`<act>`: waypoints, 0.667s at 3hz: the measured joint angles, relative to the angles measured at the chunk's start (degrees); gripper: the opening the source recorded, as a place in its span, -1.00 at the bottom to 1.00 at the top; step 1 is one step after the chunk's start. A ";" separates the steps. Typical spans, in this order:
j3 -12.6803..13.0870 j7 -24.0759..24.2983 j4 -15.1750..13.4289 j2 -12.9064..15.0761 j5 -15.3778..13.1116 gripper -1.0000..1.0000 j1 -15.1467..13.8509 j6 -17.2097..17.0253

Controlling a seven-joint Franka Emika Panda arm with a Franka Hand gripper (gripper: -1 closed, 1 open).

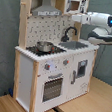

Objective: Play with the kitchen

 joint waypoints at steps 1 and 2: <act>0.45 -2.84 3.20 3.48 -0.03 1.00 -0.98 -1.71; 1.13 -4.94 7.22 6.54 -0.05 1.00 -2.17 -4.06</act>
